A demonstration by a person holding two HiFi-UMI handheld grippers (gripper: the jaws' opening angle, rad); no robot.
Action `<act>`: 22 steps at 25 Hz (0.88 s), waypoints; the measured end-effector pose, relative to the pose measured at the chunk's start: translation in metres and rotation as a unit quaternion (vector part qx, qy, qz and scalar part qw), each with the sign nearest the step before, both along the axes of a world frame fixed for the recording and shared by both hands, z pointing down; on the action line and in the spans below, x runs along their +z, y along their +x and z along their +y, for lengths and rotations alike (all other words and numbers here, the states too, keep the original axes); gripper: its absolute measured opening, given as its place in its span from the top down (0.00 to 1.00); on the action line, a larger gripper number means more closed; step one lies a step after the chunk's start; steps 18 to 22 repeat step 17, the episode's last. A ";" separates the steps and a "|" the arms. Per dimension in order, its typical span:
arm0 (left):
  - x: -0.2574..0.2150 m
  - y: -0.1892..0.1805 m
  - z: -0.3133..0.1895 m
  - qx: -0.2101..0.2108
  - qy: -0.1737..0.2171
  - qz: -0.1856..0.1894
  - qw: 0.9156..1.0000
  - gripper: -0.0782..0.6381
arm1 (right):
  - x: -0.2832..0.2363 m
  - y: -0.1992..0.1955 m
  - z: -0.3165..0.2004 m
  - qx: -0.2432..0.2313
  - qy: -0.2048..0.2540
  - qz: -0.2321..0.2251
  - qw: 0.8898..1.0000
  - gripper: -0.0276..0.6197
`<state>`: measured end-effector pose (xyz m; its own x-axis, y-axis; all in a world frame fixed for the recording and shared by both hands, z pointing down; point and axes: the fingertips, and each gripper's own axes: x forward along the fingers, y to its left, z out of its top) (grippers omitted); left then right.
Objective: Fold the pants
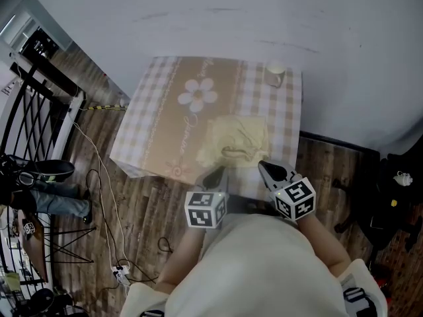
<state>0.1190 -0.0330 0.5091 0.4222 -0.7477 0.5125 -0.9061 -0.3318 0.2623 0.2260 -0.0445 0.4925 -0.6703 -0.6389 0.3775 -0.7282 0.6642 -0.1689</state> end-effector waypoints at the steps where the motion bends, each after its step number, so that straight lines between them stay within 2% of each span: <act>1: 0.001 0.000 0.000 0.001 0.000 -0.001 1.000 0.86 | 0.001 0.000 0.000 -0.002 -0.001 0.000 1.000 0.96; 22: 0.004 0.006 0.002 0.009 -0.007 -0.004 1.000 0.86 | 0.003 -0.001 0.002 -0.010 -0.005 -0.002 1.000 0.96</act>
